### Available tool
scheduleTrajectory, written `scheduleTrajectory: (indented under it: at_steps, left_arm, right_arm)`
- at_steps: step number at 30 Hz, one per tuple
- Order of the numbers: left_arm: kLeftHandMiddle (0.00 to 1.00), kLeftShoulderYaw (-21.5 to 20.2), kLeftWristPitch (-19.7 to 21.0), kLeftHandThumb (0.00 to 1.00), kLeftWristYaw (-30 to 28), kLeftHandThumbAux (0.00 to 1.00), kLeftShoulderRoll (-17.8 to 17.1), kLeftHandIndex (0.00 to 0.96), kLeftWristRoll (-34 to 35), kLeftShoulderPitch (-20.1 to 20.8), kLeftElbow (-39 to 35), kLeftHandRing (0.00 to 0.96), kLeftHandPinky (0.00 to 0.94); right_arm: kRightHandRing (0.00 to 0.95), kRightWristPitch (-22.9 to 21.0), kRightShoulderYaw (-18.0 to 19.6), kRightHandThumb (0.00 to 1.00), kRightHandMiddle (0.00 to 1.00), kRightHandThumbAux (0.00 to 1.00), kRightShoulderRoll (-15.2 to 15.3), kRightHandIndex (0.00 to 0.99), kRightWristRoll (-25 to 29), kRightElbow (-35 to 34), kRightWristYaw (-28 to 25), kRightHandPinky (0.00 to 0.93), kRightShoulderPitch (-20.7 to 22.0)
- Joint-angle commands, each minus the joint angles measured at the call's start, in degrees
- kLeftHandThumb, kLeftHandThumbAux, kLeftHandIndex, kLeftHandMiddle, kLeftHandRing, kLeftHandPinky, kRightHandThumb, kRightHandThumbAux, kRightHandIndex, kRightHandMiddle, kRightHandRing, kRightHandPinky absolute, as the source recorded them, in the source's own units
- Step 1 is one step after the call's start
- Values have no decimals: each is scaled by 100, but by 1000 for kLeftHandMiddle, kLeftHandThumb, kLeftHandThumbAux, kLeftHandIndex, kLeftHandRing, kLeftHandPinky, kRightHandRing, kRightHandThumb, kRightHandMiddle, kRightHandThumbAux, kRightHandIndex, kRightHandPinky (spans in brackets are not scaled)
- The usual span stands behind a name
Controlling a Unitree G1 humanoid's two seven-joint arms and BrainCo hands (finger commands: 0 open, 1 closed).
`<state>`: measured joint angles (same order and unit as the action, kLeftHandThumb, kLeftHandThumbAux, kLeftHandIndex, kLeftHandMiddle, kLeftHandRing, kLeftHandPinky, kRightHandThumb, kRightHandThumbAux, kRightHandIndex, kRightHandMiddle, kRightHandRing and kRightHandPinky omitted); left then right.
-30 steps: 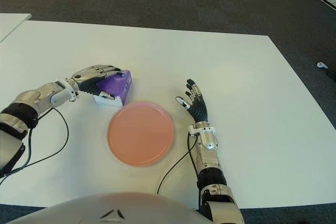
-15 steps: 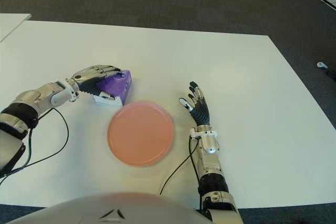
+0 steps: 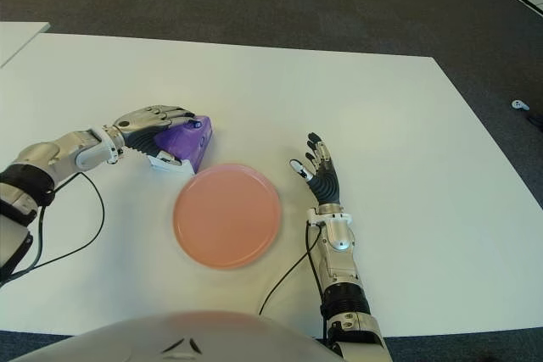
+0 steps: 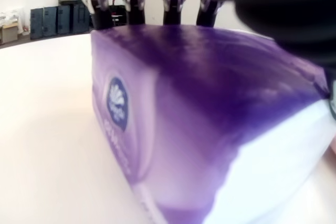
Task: Put the tissue paper into the plate.
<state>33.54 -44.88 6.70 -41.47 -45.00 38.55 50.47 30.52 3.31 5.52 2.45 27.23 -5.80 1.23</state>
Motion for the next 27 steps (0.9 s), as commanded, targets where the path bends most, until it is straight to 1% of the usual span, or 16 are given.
scheduleTrajectory:
  at_steps: [1, 5, 9, 13, 16, 18, 27]
  left_arm:
    - [0, 112, -142, 49, -409, 378, -143, 0, -122, -264, -197, 0, 0]
    - [0, 128, -247, 35, -538, 382, -278, 0, -199, -328, -525, 0, 0]
    - [0, 154, -283, 27, -477, 389, -339, 0, -346, -338, -655, 0, 0]
    - [0, 259, -242, 46, -134, 388, -457, 0, -821, -348, -894, 0, 0]
    - [0, 431, -76, 65, 255, 372, -506, 0, -1335, -332, -1028, 0, 0]
    - [0, 502, 2, 74, 424, 360, -520, 0, -1540, -321, -1062, 0, 0]
    - [0, 775, 357, 109, 1044, 300, -455, 0, -2110, -311, -1011, 0, 0]
  right_arm:
    - [0, -557, -37, 0, 0, 579, -57, 0, 10, 379, -73, 0, -539]
    - [0, -573, -43, 0, 0, 585, -58, 0, 5, 371, -109, 0, -538]
    - [0, -578, -39, 0, 0, 592, -78, 0, -1, 347, -103, 0, -554]
    - [0, -655, -58, 2, 0, 585, -120, 0, -22, 185, -50, 0, -615]
    - [0, -742, -64, 5, 0, 568, -138, 0, -5, 40, -46, 0, -663]
    - [0, -791, -68, 6, 0, 559, -151, 0, -1, -41, -43, 0, -692]
    - [0, -931, -62, 0, 7, 531, -178, 0, 20, -238, -63, 0, -774]
